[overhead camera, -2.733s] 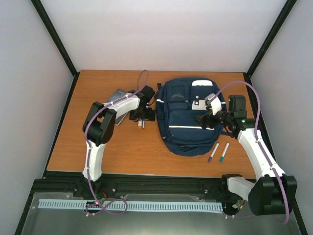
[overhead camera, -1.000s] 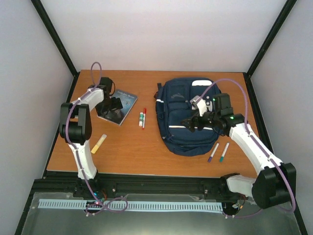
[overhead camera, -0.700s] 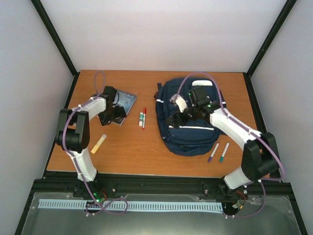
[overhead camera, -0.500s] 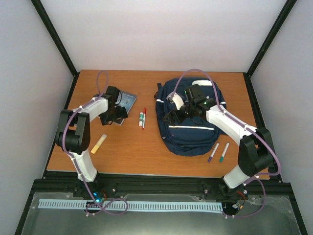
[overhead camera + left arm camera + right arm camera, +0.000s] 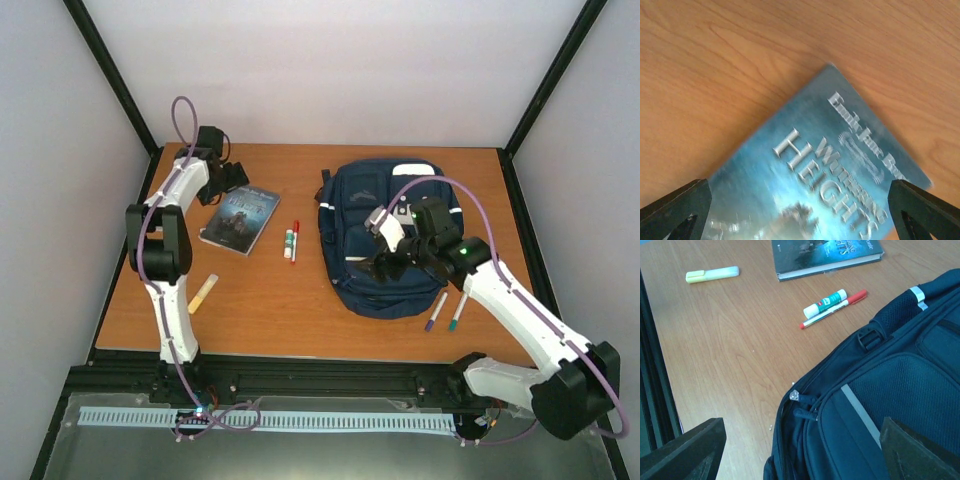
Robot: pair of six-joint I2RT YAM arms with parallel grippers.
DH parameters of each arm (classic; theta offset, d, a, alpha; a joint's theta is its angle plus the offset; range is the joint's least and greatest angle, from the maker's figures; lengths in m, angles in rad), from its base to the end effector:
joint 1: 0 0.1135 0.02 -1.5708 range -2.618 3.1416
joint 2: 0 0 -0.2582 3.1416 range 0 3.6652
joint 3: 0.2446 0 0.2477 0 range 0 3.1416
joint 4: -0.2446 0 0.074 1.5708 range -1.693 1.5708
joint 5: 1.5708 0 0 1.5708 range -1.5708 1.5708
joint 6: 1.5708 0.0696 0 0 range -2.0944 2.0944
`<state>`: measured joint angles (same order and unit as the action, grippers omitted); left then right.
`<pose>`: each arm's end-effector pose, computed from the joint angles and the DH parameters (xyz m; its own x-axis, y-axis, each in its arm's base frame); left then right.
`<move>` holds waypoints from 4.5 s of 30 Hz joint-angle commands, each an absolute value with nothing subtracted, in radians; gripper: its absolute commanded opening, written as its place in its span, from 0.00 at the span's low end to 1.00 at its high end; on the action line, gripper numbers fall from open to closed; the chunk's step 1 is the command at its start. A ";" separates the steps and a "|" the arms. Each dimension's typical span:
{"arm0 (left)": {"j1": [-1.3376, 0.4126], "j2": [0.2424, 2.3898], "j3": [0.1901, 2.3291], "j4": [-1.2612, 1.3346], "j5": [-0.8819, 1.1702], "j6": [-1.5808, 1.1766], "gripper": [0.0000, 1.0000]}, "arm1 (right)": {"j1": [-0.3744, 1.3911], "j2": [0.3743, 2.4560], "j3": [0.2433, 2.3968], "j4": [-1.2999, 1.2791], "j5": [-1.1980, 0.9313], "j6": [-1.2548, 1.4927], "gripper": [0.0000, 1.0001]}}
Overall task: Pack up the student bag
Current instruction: Pick up the book from the center of the board.
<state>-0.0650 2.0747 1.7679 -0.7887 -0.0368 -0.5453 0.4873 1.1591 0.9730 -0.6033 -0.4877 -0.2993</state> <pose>0.4568 -0.0272 0.1966 -0.7836 -0.4684 -0.4082 -0.4191 0.8835 -0.2094 0.2139 0.1503 0.2684 -0.3915 -0.5022 -0.7711 -0.8589 0.5002 0.1102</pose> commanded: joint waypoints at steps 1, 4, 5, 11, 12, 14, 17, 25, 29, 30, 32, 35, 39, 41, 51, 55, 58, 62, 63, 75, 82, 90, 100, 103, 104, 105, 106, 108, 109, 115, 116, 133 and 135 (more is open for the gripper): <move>-0.022 2.225 1.965 -0.868 0.022 -0.518 1.00 | 0.494 1.089 0.920 -0.616 -0.466 -0.324 0.86; -0.002 2.321 2.074 -0.916 0.094 -0.458 0.99 | 0.493 1.068 0.909 -0.626 -0.443 -0.336 0.87; 0.004 2.344 2.095 -0.928 0.098 -0.453 1.00 | 0.494 1.070 0.906 -0.627 -0.437 -0.341 0.87; 0.022 2.383 2.075 -0.902 0.181 -0.415 1.00 | 0.493 1.131 0.921 -0.608 -0.455 -0.320 0.88; 0.021 2.390 2.074 -0.903 0.196 -0.418 1.00 | 0.494 1.149 0.935 -0.600 -0.468 -0.305 0.88; 0.022 2.393 2.051 -0.891 0.246 -0.435 1.00 | 0.496 1.222 0.997 -0.600 -0.512 -0.264 0.88; 0.020 2.363 1.960 -0.856 0.310 -0.460 1.00 | 0.517 1.326 1.121 -0.602 -0.495 -0.219 0.90; 0.005 2.130 1.547 -0.697 0.287 -0.580 1.00 | 0.546 1.620 1.387 -0.517 -0.504 -0.114 0.84; -0.009 2.029 1.385 -0.652 0.258 -0.620 0.99 | 0.576 1.792 1.507 -0.522 -0.519 -0.081 0.79; -0.015 2.005 1.349 -0.645 0.253 -0.627 0.99 | 0.585 1.831 1.538 -0.527 -0.514 -0.077 0.77; -0.022 1.953 1.281 -0.630 0.251 -0.655 0.99 | 0.605 1.937 1.612 -0.541 -0.493 -0.066 0.74; -0.042 1.869 1.193 -0.598 0.235 -0.686 0.99 | 0.633 2.068 1.738 -0.565 -0.461 -0.039 0.70; -0.072 1.820 1.160 -0.599 0.191 -0.675 0.99 | 0.646 2.245 1.941 -0.632 -0.434 -0.005 0.69; -0.086 1.816 1.156 -0.601 0.177 -0.672 0.99 | 0.646 2.317 2.031 -0.650 -0.413 -0.002 0.69; -0.095 1.764 1.025 -0.379 0.228 -0.771 0.99 | 0.669 2.566 2.279 -0.687 -0.377 0.032 0.65; -0.095 1.784 1.047 -0.404 0.181 -0.769 0.99 | 0.665 2.600 2.311 -0.664 -0.336 0.024 0.57; -0.095 1.779 1.019 -0.355 0.187 -0.776 0.98 | 0.662 2.641 2.349 -0.661 -0.342 0.031 0.48; -0.095 1.763 1.002 -0.356 0.114 -0.805 0.98 | 0.663 2.678 2.372 -0.671 -0.383 0.044 0.44; -0.094 1.756 1.006 -0.367 0.087 -0.807 0.98 | 0.662 2.684 2.372 -0.673 -0.388 0.046 0.44; -0.020 1.847 1.073 -0.310 0.227 -0.789 0.91 | 0.661 2.736 2.357 -0.693 -0.421 0.063 0.38; -0.008 1.959 1.039 -0.059 0.567 -0.850 0.81 | 0.663 2.754 2.347 -0.689 -0.434 0.065 0.37; -0.066 1.917 1.004 0.038 0.694 -0.848 0.77 | 0.669 2.778 2.363 -0.695 -0.474 0.049 0.36; -0.101 1.720 0.865 0.139 0.745 -0.944 0.71 | 0.669 2.770 2.355 -0.705 -0.561 0.050 0.37; -0.101 1.687 0.842 0.160 0.724 -0.968 0.70 | 0.670 2.773 2.355 -0.703 -0.586 0.052 0.37; -0.101 1.685 0.837 0.160 0.699 -0.979 0.71 | 0.670 2.773 2.354 -0.703 -0.592 0.052 0.37; -0.101 1.684 0.831 0.148 0.674 -0.993 0.74 | 0.670 2.773 2.351 -0.704 -0.594 0.051 0.37; -0.101 1.686 0.828 0.129 0.644 -1.006 0.76 | 0.671 2.771 2.350 -0.706 -0.594 0.047 0.37; -0.102 1.679 0.812 0.103 0.593 -1.034 0.79 | 0.672 2.767 2.340 -0.711 -0.587 0.040 0.37; -0.101 1.666 0.801 0.074 0.556 -1.055 0.81 | 0.672 2.762 2.330 -0.712 -0.584 0.037 0.37; -0.102 1.520 0.736 -0.090 0.373 -1.085 0.86 | 0.676 2.715 2.235 -0.716 -0.585 0.058 0.35; -0.101 1.492 0.727 -0.123 0.346 -1.083 0.88 | 0.680 2.702 2.212 -0.717 -0.590 0.059 0.35; -0.101 1.362 0.587 -0.241 0.307 -1.038 0.90 | 0.699 2.631 1.987 -0.715 -0.479 0.161 0.11; -0.102 1.394 0.586 -0.217 0.325 -1.036 0.90 | 0.698 2.627 1.956 -0.705 -0.510 0.182 0.11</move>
